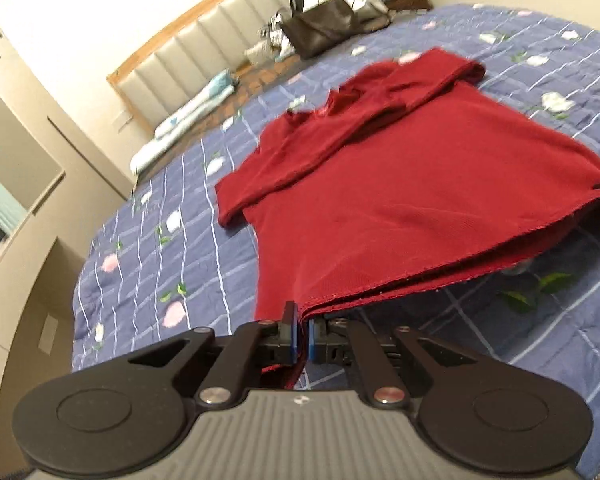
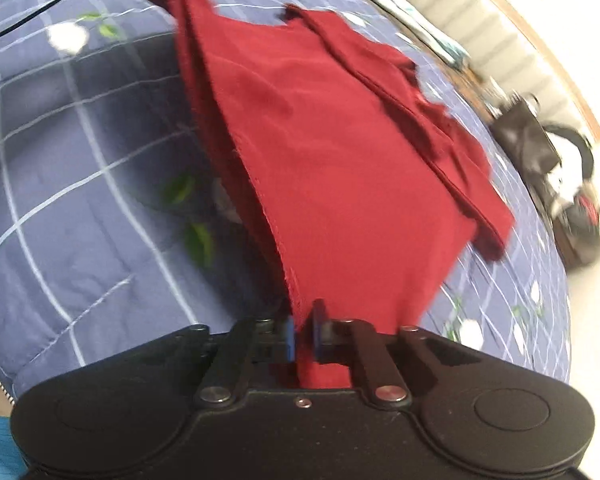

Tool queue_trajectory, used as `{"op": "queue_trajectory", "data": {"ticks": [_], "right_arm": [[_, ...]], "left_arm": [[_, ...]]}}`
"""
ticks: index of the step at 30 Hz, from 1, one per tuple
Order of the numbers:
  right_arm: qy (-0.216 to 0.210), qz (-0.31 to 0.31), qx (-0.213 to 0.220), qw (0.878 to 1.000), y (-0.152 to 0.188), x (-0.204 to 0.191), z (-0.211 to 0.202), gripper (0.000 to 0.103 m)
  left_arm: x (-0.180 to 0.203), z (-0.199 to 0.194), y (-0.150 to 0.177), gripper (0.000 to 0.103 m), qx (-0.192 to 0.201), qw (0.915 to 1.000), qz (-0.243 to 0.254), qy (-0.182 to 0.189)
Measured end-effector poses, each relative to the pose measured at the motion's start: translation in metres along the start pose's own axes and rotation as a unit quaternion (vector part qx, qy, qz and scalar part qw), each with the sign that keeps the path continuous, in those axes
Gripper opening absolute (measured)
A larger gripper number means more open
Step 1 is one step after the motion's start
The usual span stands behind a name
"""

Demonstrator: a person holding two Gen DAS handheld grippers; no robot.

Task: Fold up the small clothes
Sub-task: 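Lift the hem with both tools and fold it toward the collar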

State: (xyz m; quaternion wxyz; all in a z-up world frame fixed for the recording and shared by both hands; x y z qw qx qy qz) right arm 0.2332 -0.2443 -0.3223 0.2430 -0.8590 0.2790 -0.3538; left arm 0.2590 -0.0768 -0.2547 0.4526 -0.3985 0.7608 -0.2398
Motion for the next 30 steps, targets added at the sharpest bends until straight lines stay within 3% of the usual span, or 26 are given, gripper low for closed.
{"op": "queue_trajectory", "data": {"ticks": [3, 10, 15, 22, 26, 30], "right_arm": [[-0.011, 0.010, -0.004, 1.000, -0.004, 0.008, -0.008, 0.005], [-0.005, 0.020, 0.008, 1.000, -0.025, 0.028, -0.045, 0.004], [-0.017, 0.010, 0.014, 1.000, -0.030, 0.016, -0.094, 0.004], [-0.049, 0.078, -0.008, 0.996, -0.028, -0.003, -0.158, 0.004], [-0.076, 0.092, -0.027, 0.993, -0.024, -0.022, -0.184, 0.004], [-0.090, 0.105, -0.043, 0.989, -0.021, -0.030, -0.194, 0.004]], "left_arm": [[-0.003, -0.017, -0.008, 0.003, 0.025, 0.9996, 0.009, -0.004], [-0.005, -0.061, -0.020, 0.003, 0.036, 0.9992, -0.002, 0.017], [-0.001, -0.103, -0.011, 0.003, 0.013, 0.9972, -0.035, 0.064], [0.000, -0.162, 0.016, 0.003, -0.033, 0.9882, -0.062, 0.136], [0.005, -0.175, 0.026, 0.004, -0.065, 0.9806, -0.073, 0.170], [-0.001, -0.171, 0.025, 0.004, -0.073, 0.9777, -0.079, 0.181]]}}
Point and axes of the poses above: each gripper's, at about its wrist camera, not at the fingertips, and z roughly the way its jaws point, x to its right, y to its underside, the point moved 7 cm from there along z, roughly the way its jaws point, and after that the axes turned 15 degrees about x, right-handed, at the moved point
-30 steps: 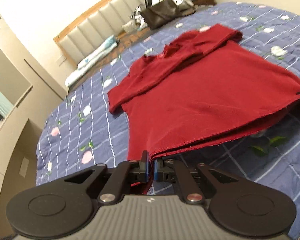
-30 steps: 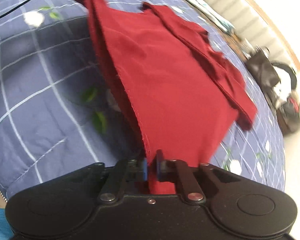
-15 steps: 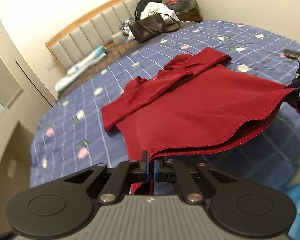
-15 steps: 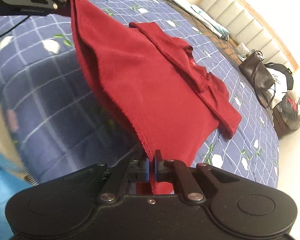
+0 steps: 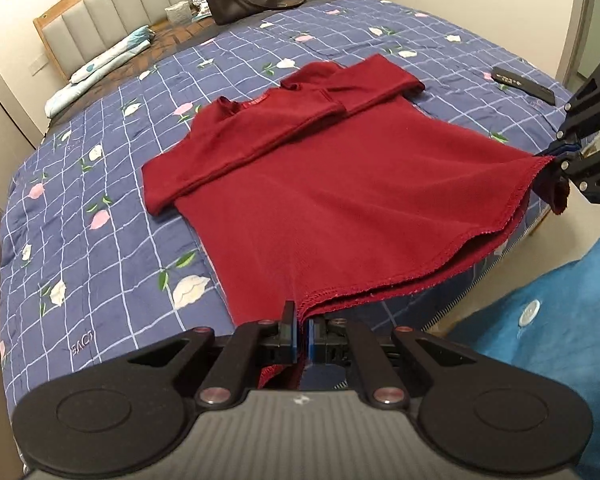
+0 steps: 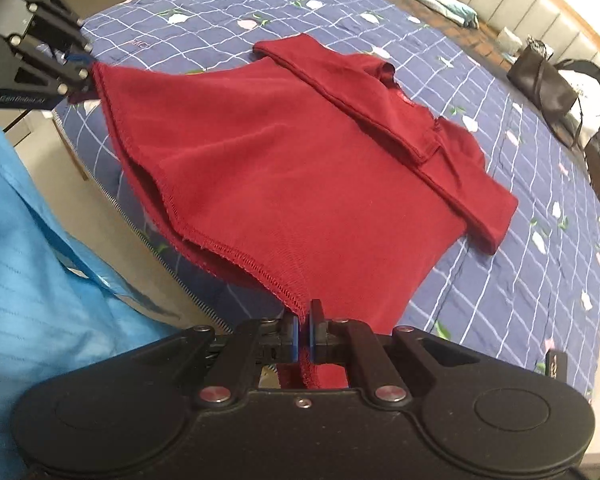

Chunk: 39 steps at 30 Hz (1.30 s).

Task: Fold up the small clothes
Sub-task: 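Lift the hem with both tools and fold it toward the collar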

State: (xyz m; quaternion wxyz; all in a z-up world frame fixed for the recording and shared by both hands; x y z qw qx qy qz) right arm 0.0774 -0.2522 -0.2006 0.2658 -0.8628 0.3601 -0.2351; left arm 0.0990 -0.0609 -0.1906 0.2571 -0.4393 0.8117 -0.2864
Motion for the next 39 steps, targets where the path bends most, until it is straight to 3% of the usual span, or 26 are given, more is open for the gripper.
{"op": "queue_trajectory", "data": {"ticks": [12, 18, 28, 39], "right_arm": [[0.027, 0.010, 0.015, 0.999, -0.042, 0.037, 0.004, 0.004], [0.035, -0.005, 0.032, 0.999, -0.077, 0.078, 0.022, 0.004], [0.033, -0.032, 0.032, 0.998, -0.134, 0.160, 0.089, 0.005], [0.011, -0.051, 0.017, 0.998, -0.182, 0.242, 0.206, 0.005]], "left_arm": [[-0.037, 0.016, -0.075, 0.004, 0.008, 0.9993, -0.029, 0.021], [-0.068, 0.047, -0.113, 0.005, 0.006, 0.9963, -0.084, 0.015], [-0.140, 0.139, -0.176, 0.005, -0.017, 0.9905, -0.136, -0.003], [-0.190, 0.265, -0.222, 0.005, -0.036, 0.9898, -0.136, -0.023]]}}
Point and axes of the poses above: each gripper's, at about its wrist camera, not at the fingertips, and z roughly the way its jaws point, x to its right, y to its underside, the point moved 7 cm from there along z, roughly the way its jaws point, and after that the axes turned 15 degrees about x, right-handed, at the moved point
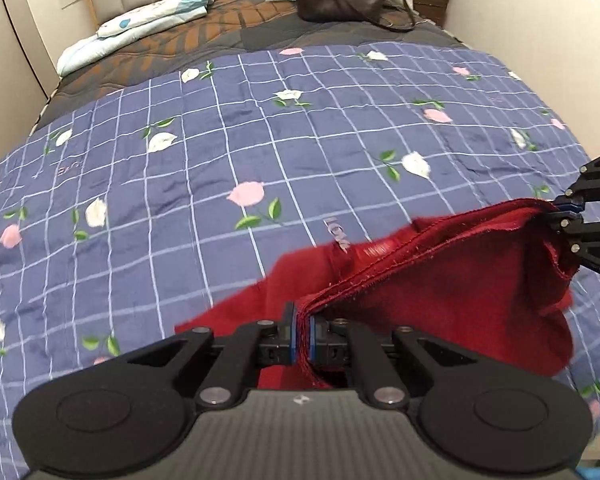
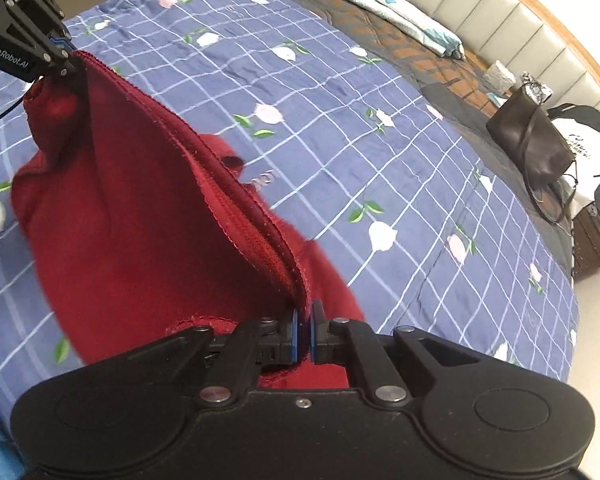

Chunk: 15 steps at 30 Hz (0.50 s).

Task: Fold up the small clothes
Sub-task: 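Lift the hem with both tools and fold it toward the collar, then open both tools to release the hem onto the collar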

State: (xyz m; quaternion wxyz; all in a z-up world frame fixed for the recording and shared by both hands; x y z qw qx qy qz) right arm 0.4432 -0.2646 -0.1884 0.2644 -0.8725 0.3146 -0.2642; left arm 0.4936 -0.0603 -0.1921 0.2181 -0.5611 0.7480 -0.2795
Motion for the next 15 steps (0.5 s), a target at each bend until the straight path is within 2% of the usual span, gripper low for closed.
{"op": "queue_trajectory", "data": {"ticks": [5, 10, 12, 14, 15], "right_arm": [[-0.004, 0.020, -0.015, 1.000, 0.000, 0.031, 0.049, 0.006], [-0.001, 0.097, -0.031, 0.995, 0.007, 0.047, 0.080, 0.007], [0.002, 0.115, -0.038, 0.993, 0.011, 0.048, 0.088, 0.008], [0.004, 0.127, -0.043, 0.991, 0.016, 0.046, 0.094, 0.013], [0.005, 0.130, -0.044, 0.991, 0.018, 0.046, 0.096, 0.014]], "left_arm": [[-0.004, 0.047, -0.009, 0.006, -0.029, 0.9996, -0.003, -0.002], [-0.011, 0.068, -0.005, 0.012, -0.044, 0.9986, -0.027, -0.008], [-0.015, 0.071, -0.002, 0.018, -0.045, 0.9981, -0.040, -0.014], [-0.020, 0.073, 0.000, 0.038, -0.046, 0.9976, -0.048, -0.017], [-0.022, 0.072, 0.001, 0.045, -0.045, 0.9974, -0.052, -0.020]]}}
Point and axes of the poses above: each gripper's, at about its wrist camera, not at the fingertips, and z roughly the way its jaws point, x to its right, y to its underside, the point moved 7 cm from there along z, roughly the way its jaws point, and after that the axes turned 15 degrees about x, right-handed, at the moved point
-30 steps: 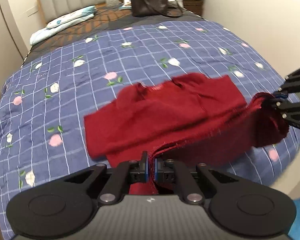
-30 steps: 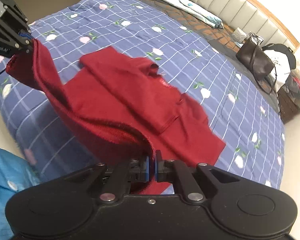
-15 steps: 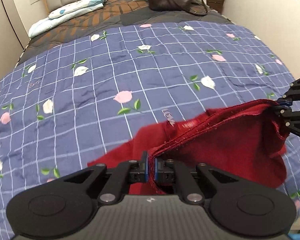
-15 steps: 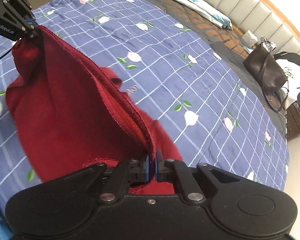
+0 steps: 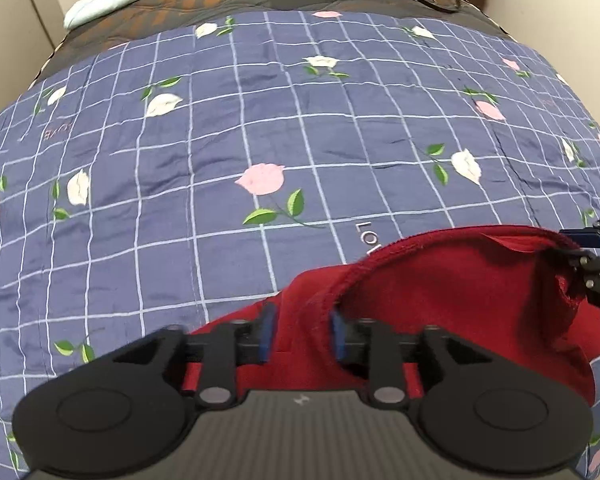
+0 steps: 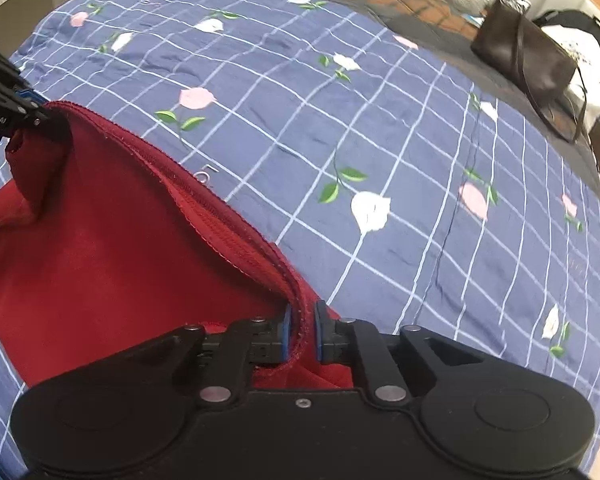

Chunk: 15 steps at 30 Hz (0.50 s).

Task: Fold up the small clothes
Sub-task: 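Open both tools to release the hem onto the collar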

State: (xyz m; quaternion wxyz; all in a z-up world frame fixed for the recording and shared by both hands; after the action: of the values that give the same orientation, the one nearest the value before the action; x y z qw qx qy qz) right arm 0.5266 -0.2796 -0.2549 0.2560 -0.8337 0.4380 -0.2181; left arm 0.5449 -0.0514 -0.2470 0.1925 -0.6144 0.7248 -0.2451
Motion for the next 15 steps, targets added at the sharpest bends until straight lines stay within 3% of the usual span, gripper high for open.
{"op": "queue_trajectory", "data": {"ticks": [2, 3, 7, 11, 15], "right_arm": [[0.002, 0.005, -0.001, 1.000, 0.003, 0.000, 0.003, 0.022], [0.003, 0.007, 0.000, 1.000, 0.003, 0.001, 0.004, 0.025], [0.009, 0.023, 0.004, 1.000, 0.006, 0.004, 0.005, 0.055], [0.019, 0.044, 0.013, 0.999, 0.011, 0.008, 0.003, 0.084], [0.039, 0.063, 0.022, 0.997, 0.022, 0.012, -0.003, 0.094]], "left_arm": [[-0.004, -0.002, 0.002, 0.065, 0.003, 0.9999, -0.009, -0.006], [-0.006, -0.003, 0.004, 0.068, 0.006, 0.9998, -0.015, -0.009], [-0.011, -0.011, 0.015, 0.088, 0.013, 0.9993, -0.026, -0.024], [-0.013, -0.020, 0.027, 0.091, 0.020, 0.9987, -0.037, -0.030], [-0.017, -0.034, 0.033, 0.093, 0.036, 0.9971, -0.061, -0.029]]}}
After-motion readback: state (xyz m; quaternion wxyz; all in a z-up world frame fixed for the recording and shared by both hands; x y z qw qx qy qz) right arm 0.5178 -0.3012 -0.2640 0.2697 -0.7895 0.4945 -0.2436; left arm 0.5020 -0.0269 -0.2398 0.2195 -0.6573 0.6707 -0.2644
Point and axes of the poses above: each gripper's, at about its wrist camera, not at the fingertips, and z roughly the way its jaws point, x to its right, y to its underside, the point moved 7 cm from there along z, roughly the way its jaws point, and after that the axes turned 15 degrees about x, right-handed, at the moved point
